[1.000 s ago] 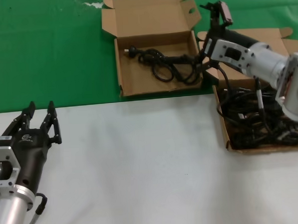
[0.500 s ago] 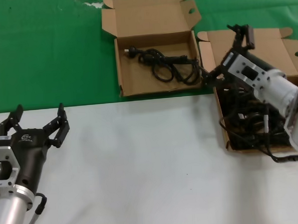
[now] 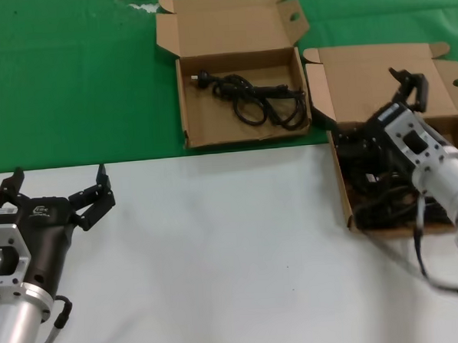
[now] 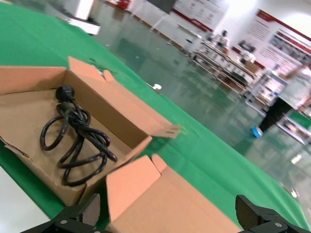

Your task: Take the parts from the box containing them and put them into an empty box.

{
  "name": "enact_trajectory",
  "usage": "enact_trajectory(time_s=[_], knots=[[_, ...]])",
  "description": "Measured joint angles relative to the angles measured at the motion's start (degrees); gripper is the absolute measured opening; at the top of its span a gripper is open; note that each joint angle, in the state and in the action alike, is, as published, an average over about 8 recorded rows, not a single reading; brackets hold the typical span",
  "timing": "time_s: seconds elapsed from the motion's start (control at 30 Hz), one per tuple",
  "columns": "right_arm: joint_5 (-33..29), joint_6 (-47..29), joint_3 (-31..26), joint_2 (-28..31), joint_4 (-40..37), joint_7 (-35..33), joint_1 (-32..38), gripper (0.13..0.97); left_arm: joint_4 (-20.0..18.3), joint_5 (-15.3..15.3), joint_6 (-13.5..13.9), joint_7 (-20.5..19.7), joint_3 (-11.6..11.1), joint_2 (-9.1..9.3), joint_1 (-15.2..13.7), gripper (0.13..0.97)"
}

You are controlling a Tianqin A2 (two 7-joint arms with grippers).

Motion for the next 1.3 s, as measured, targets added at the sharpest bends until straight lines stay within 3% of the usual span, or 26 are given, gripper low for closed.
enact_trajectory(time_s=[0.33,1.03,1.3], knots=[[0.3,5.1,0.5,1.5,11.9,11.2,-9.9,0.966,0.0,0.0,0.0,0.0,0.0,0.00,0.0,0.930],[0.9,15.7,1.4,4.5,36.8,34.5,-30.7,0.966,0.0,0.0,0.0,0.0,0.0,0.00,0.0,0.966],[1.0,17.1,1.5,4.9,40.2,37.8,-33.6,0.966,0.0,0.0,0.0,0.0,0.0,0.00,0.0,0.966]])
